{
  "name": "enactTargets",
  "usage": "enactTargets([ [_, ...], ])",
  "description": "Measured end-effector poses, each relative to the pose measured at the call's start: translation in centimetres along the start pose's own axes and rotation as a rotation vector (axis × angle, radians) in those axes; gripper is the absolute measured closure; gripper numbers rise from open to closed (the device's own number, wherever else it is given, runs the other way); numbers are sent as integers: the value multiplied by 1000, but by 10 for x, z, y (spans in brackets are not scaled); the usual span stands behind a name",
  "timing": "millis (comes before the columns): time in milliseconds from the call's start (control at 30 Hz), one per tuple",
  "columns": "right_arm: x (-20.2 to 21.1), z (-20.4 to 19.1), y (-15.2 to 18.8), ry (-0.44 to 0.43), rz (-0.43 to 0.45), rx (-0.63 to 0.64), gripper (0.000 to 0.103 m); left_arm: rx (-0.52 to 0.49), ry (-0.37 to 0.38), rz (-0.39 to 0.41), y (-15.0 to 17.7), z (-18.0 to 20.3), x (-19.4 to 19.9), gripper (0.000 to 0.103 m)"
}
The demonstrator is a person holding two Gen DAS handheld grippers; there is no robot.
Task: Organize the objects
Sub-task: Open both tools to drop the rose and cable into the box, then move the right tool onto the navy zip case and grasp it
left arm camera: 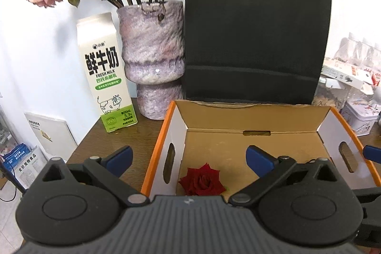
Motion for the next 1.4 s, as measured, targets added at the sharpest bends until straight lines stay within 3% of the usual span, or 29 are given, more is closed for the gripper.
enactTargets([
  [767,154,-7,-12,-11,118,-20,0,14,12,104,-5,-22,148,0],
  [1400,272,-30,41,-47,148,42,0,17,38,187,51,-46,268,0],
])
Point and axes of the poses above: each gripper's, at about its wrist camera, not at the fingertips, and x roughly against the way its jaws point, z to its right, y to its underside, the point moved 2 cm from there along -x, roughly the way its jaws point, and after that the axes turned 13 degrees about z, right-handed, at the moved point
